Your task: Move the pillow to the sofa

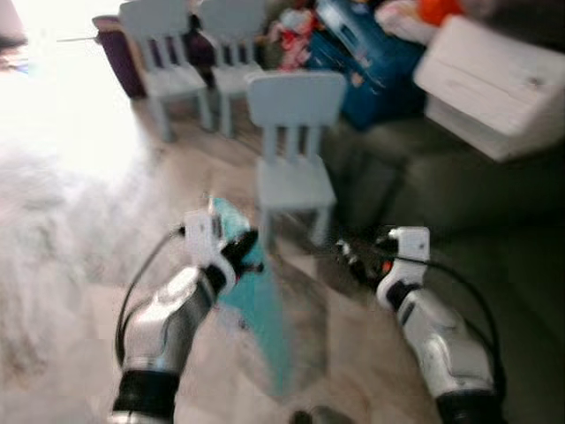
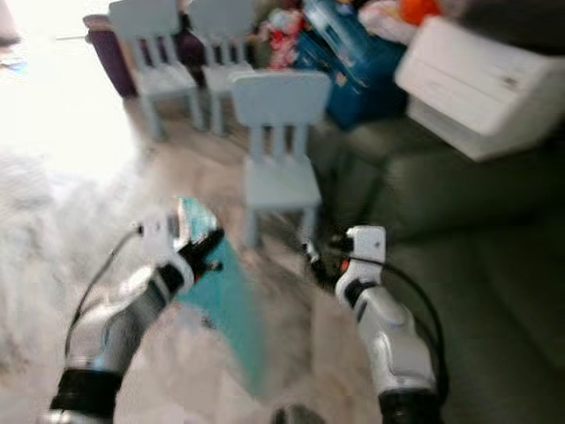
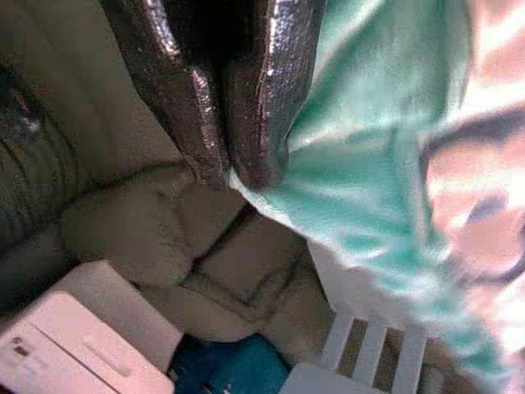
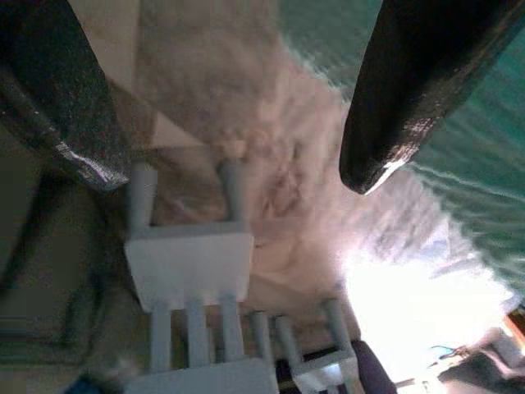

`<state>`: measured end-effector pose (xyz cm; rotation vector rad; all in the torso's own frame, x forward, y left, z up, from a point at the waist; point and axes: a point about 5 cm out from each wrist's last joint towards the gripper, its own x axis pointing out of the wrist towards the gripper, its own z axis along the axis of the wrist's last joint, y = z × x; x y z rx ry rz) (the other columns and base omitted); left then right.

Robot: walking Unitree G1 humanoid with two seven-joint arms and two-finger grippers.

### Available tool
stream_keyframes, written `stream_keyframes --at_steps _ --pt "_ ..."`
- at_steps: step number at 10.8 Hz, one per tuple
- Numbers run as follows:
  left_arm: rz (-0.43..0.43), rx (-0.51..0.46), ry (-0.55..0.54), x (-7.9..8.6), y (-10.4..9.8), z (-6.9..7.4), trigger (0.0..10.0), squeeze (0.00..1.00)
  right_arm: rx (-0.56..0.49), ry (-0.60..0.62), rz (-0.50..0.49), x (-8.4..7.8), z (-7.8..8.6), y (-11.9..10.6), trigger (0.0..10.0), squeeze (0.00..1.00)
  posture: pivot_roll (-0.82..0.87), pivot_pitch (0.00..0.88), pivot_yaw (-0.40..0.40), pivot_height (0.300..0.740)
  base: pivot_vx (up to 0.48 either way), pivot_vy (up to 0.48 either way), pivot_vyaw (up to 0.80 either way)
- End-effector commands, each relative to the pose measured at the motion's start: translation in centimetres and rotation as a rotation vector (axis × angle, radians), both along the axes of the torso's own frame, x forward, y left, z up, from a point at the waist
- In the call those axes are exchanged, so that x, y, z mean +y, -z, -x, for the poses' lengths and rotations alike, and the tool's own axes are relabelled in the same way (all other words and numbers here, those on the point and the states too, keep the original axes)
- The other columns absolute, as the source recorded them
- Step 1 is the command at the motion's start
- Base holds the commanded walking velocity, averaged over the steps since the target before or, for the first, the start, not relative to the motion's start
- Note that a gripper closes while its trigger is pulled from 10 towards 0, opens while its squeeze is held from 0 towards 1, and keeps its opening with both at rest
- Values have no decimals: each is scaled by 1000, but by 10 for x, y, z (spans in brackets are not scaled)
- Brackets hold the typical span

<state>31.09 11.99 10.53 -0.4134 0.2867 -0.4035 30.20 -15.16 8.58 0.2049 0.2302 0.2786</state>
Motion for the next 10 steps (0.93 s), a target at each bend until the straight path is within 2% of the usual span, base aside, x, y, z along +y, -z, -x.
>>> stream_keyframes --at_steps 1,10 --pt "-13 -48 -14 8 -8 -6 10000 0 -11 -11 -6 6 -2 -4 10000 0 -184 101 -40 740 0 0 0" --pt "-81 -129 -122 35 -24 -31 10000 0 -9 6 23 2 -5 -5 10000 0 -198 98 -36 740 0 0 -770"
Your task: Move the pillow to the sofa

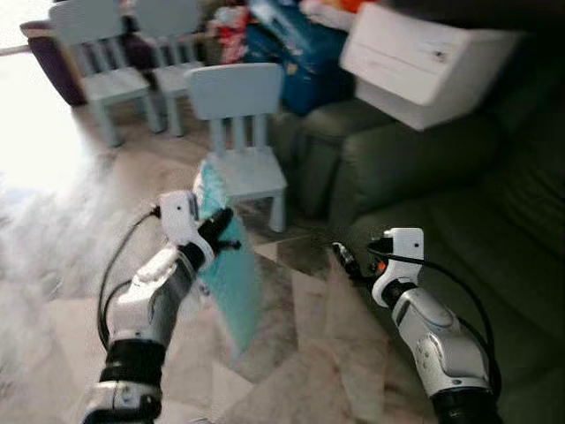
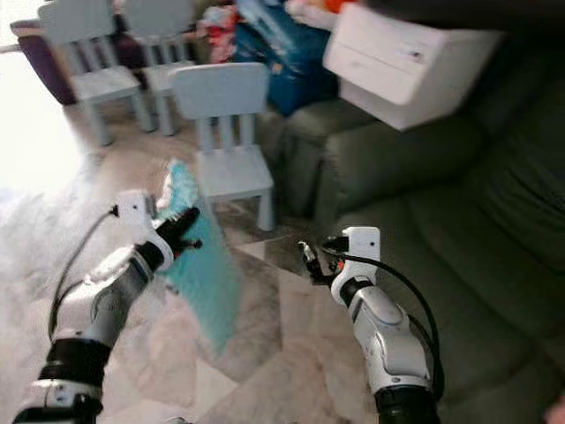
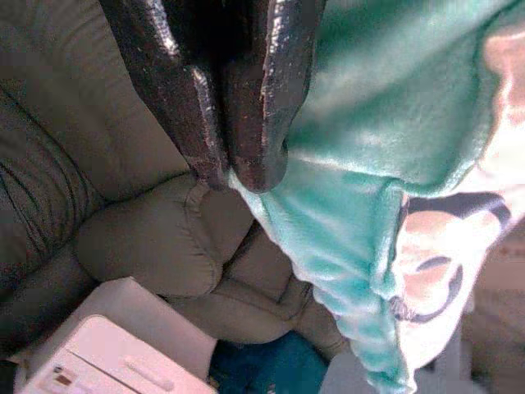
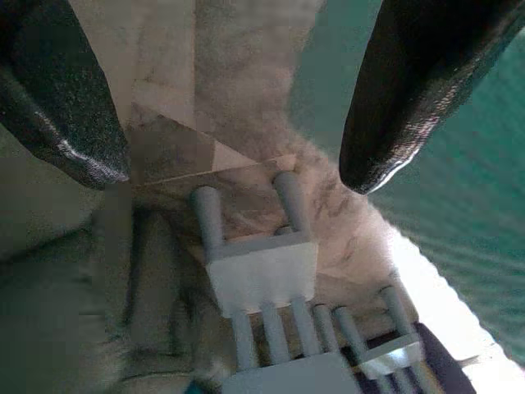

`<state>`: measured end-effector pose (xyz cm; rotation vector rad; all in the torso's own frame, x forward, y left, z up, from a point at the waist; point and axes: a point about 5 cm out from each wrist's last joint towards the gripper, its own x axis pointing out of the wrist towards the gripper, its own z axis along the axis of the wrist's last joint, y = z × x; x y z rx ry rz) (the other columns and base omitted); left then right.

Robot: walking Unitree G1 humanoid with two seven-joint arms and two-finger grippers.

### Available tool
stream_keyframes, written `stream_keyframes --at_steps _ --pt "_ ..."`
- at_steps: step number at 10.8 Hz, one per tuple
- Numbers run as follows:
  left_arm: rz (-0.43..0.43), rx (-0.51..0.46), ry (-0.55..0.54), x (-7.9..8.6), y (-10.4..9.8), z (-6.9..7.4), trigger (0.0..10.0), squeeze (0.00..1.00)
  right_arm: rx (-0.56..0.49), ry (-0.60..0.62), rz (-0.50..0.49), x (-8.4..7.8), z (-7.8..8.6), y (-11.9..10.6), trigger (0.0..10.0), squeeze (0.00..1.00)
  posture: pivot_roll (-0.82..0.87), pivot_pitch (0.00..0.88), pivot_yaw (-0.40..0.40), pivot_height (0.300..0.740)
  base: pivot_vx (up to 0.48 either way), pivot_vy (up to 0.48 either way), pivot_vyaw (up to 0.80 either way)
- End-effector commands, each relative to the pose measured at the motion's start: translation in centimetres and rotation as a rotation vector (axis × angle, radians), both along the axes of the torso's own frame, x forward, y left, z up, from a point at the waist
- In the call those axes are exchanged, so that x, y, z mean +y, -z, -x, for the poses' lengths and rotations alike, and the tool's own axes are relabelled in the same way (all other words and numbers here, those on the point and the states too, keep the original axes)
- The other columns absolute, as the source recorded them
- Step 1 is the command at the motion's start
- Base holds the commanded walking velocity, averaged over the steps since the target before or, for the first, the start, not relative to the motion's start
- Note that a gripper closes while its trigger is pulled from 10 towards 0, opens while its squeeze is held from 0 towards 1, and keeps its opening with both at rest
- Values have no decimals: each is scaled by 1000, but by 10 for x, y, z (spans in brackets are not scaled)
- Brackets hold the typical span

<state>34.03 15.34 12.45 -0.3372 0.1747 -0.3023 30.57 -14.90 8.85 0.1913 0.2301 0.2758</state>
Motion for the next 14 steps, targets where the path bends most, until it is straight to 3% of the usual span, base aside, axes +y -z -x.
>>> stream_keyframes --at_steps 1,4,10,14 --pt "-33 -33 -30 7 -6 -4 10000 0 -11 5 12 0 -2 -4 10000 0 -199 93 -36 740 0 0 -775" --pt "-52 -51 -71 20 -13 -12 10000 0 -17 15 19 -1 -3 -4 10000 0 -197 93 -35 740 0 0 -773" --pt "-21 -80 -70 29 -18 -16 10000 0 -27 27 17 -1 -3 -6 10000 0 -201 98 -31 740 0 0 -770" --pt "4 -83 -58 29 -19 -17 10000 0 -27 31 16 -1 -2 -6 10000 0 -206 104 -29 740 329 0 -770"
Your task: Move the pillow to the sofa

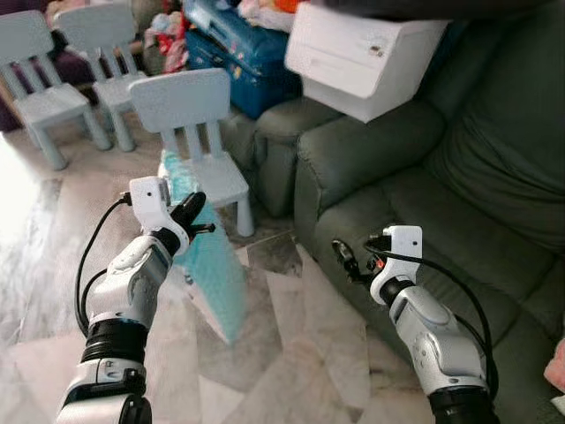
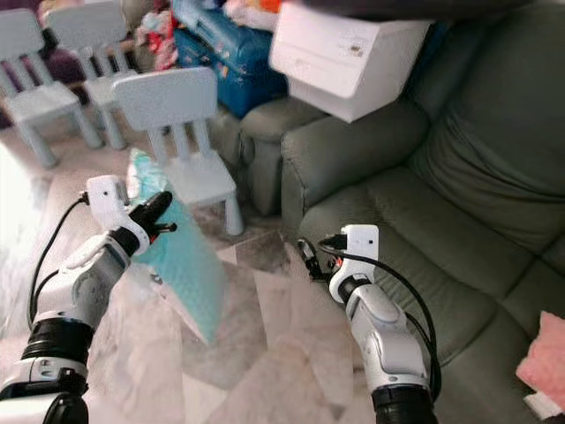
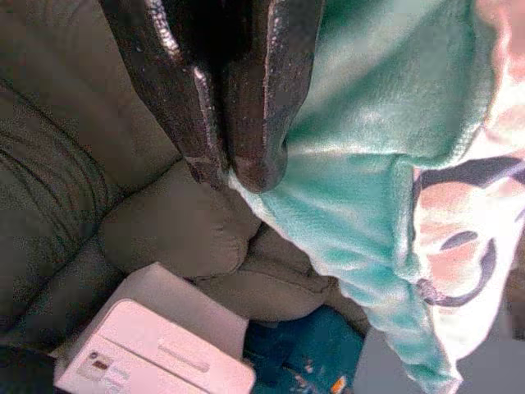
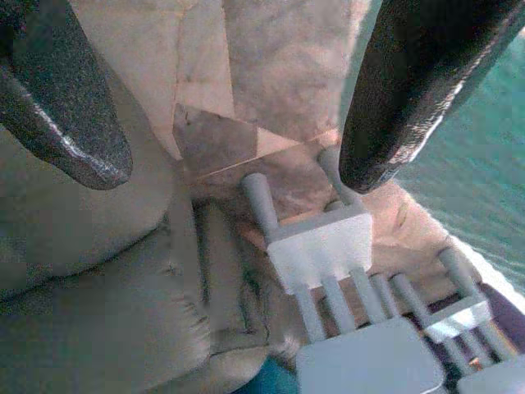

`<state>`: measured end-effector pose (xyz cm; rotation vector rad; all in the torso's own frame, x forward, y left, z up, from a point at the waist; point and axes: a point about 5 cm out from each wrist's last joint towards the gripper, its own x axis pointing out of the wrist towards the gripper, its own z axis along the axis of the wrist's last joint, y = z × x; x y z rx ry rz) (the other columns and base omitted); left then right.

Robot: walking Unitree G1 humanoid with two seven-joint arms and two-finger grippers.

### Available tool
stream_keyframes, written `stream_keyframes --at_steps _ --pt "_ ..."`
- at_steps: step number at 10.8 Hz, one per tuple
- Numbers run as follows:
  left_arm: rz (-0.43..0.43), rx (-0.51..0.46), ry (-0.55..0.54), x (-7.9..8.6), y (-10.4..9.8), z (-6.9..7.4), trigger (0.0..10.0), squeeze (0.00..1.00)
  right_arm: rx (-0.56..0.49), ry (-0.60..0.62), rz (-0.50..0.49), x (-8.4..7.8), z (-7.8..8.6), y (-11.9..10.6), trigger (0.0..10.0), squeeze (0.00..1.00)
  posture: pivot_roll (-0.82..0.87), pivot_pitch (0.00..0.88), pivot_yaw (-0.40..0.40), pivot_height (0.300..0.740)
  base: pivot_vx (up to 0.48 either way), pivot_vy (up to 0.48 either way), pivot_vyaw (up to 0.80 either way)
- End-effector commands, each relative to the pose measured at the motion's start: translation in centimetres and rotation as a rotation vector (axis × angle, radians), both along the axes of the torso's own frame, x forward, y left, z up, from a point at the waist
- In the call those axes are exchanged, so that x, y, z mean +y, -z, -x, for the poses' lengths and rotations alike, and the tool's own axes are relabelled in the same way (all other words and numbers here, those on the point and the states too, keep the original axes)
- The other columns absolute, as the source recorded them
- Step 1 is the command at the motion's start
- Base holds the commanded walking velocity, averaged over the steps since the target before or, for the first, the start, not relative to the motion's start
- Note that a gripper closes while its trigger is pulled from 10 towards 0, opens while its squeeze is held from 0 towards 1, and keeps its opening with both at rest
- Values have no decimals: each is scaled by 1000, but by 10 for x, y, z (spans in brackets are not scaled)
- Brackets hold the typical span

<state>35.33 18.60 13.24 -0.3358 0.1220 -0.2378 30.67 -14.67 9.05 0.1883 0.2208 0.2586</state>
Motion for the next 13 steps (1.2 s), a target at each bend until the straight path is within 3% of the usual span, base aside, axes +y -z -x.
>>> stream_keyframes --at_steps 1,5,8,13 --pt "4 -41 17 -4 -10 -4 10000 0 -19 14 12 -4 -1 -5 10000 0 -206 105 -28 740 330 0 -769" --pt "12 -36 37 -7 -8 -4 10000 0 -21 12 -3 -3 0 -5 10000 0 -206 105 -29 740 322 0 -737" --pt "13 -34 47 -8 -8 -4 10000 0 -24 6 -10 -1 0 -6 10000 0 -205 106 -25 740 325 0 0" --pt "17 -32 67 -10 -8 -5 10000 0 -19 8 -9 0 0 -5 10000 0 -202 107 -19 740 333 0 -788"
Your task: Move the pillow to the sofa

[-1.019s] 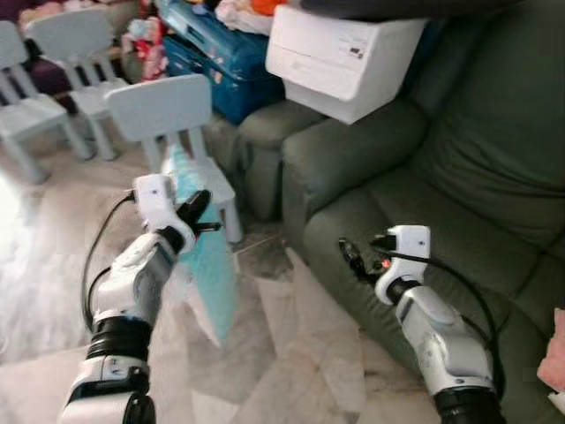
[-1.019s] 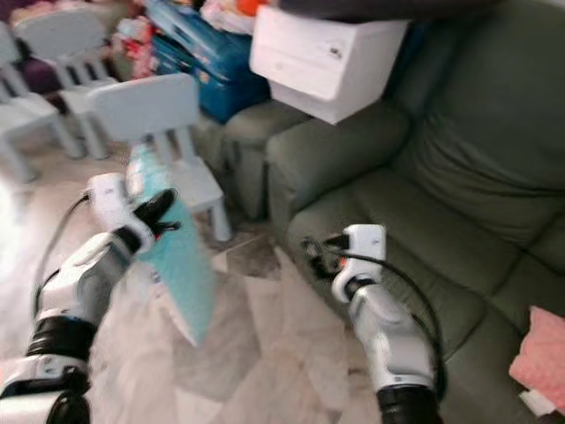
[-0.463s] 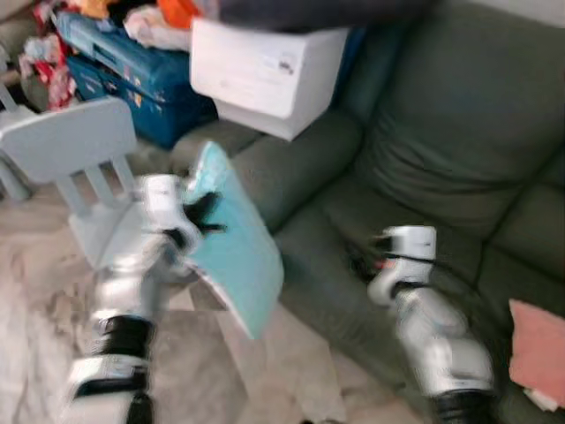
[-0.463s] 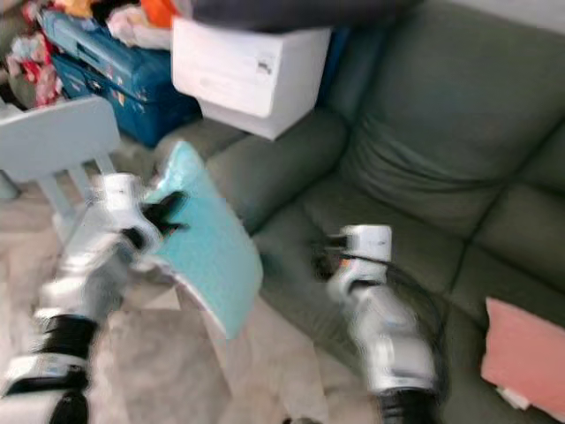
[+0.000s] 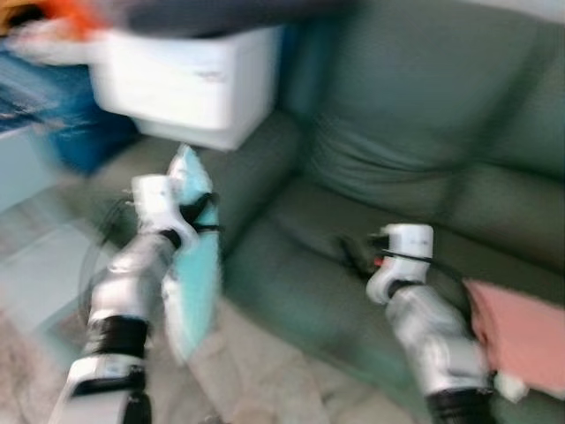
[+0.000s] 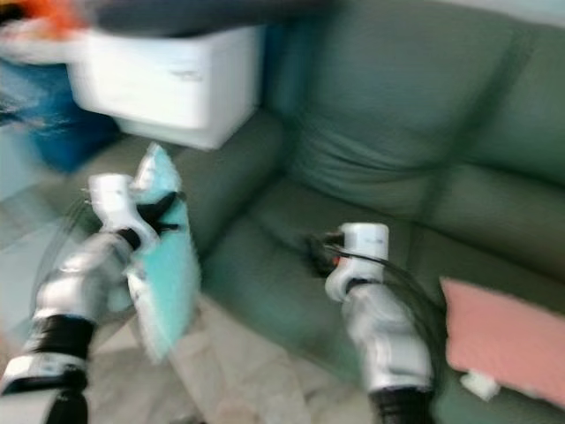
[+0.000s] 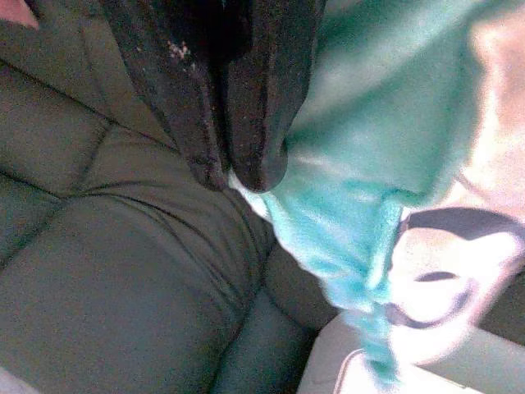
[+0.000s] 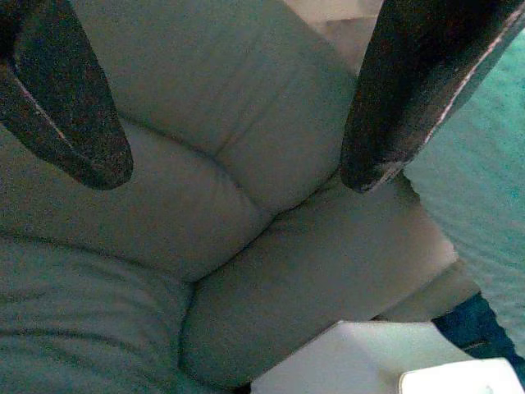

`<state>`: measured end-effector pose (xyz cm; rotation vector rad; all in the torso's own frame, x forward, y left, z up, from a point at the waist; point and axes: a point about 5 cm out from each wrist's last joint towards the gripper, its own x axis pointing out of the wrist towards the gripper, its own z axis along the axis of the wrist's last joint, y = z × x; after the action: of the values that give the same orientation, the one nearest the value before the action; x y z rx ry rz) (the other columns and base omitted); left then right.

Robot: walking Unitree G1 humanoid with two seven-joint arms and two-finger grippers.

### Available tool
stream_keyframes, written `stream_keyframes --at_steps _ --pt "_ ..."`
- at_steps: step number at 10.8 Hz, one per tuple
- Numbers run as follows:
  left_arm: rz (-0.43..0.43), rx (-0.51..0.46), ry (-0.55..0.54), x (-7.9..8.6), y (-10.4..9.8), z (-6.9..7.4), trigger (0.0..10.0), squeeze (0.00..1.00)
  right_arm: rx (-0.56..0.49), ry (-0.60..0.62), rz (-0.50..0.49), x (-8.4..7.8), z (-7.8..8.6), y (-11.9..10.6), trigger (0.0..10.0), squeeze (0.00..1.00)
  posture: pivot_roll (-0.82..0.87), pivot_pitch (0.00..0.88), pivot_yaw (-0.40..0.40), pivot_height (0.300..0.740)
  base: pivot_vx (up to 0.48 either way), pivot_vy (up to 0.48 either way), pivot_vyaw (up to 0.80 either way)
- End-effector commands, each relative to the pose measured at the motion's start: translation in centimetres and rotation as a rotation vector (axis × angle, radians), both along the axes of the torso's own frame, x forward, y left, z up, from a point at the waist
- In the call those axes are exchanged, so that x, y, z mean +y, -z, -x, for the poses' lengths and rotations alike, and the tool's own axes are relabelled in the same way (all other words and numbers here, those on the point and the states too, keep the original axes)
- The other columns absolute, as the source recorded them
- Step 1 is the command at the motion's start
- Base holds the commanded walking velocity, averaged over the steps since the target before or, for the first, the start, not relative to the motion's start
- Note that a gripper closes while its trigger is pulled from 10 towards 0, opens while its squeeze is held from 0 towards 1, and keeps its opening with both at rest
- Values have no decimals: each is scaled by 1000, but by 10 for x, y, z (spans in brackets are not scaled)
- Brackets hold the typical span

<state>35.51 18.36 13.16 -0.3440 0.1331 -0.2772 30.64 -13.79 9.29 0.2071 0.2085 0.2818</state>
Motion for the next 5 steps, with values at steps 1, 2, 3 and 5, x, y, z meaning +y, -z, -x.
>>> stream_keyframes --at_steps 1,2,3,5 --pt "16 -34 26 -8 -8 -3 10000 0 -9 30 12 -8 -1 -2 10000 0 -199 107 -18 740 0 0 -750" --pt "20 -22 34 -9 -8 -3 10000 0 -13 28 9 -8 -1 -2 10000 0 -199 107 -18 740 0 0 0" --pt "16 -33 38 -9 -10 -3 10000 0 -13 27 9 -7 -1 -2 10000 0 -196 107 -19 740 0 0 0" --pt "-1 -75 35 -7 -22 -6 10000 0 -14 26 11 -6 -1 -2 10000 0 -194 106 -20 740 0 0 0"
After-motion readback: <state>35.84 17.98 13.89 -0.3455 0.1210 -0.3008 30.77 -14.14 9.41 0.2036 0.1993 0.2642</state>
